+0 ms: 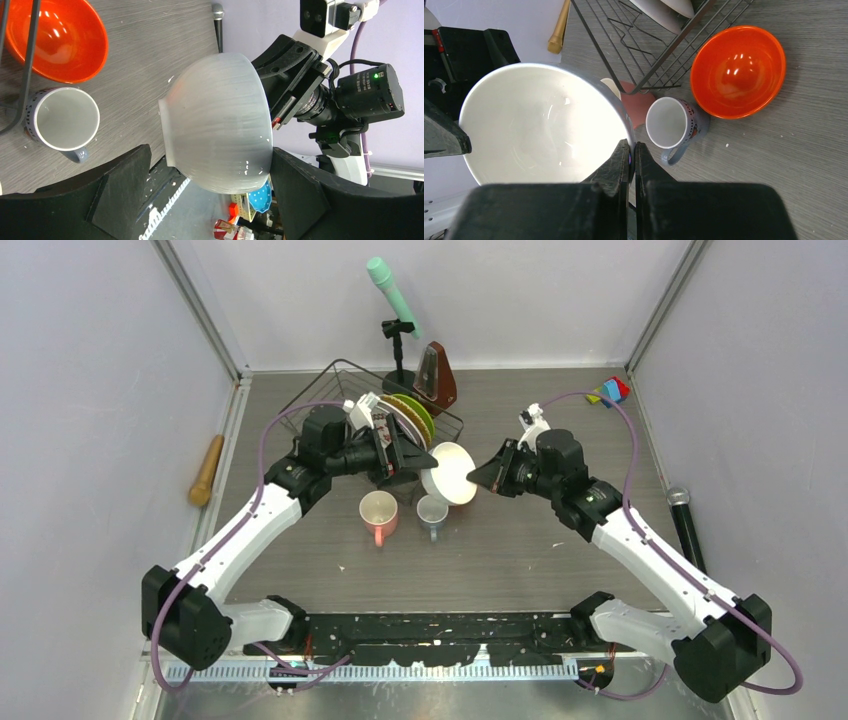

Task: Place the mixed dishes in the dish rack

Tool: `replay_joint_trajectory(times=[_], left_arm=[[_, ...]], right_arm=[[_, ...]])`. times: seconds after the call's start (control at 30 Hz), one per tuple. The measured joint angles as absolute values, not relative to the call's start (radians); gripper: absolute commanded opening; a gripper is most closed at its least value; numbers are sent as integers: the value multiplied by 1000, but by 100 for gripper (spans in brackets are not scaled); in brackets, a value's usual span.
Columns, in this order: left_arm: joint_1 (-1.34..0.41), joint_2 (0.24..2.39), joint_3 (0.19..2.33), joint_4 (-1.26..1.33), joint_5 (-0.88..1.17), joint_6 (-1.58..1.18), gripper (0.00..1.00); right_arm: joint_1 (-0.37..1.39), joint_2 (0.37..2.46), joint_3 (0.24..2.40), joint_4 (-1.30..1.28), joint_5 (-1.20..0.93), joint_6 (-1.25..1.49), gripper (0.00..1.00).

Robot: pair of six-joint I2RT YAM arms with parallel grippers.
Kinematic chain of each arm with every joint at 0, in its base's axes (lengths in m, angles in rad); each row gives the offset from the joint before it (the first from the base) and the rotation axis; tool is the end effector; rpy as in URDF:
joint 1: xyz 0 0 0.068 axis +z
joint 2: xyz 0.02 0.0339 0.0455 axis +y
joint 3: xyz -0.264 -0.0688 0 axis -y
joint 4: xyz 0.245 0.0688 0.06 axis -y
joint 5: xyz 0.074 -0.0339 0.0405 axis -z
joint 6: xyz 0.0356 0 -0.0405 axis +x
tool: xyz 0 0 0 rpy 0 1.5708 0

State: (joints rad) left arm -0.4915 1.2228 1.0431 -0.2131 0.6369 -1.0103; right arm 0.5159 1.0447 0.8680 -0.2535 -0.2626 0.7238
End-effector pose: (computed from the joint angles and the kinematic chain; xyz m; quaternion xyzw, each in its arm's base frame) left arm 0.2338 -0.1492 0.3376 -0.0344 0.8079 -0.5503 0.2081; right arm 0.2022 0.1253 0.3126 0.0163 0.8373 0.4006 0.3716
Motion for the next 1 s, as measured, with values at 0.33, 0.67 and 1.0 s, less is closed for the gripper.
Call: replay_joint_trajectory(times=[0.33,0.67,1.0], left_arm=[[-495,1233,1043,-198,638,-1014,85],[-498,1238,1043,-176,641,-1019,80],[-498,1244,1043,-157,658,-1042,60]], right_arm=[[516,1062,877,-246,-275,730,0],[516,1069,878,-231,-282,737,1],[516,1086,887,-208,-289,739,0]])
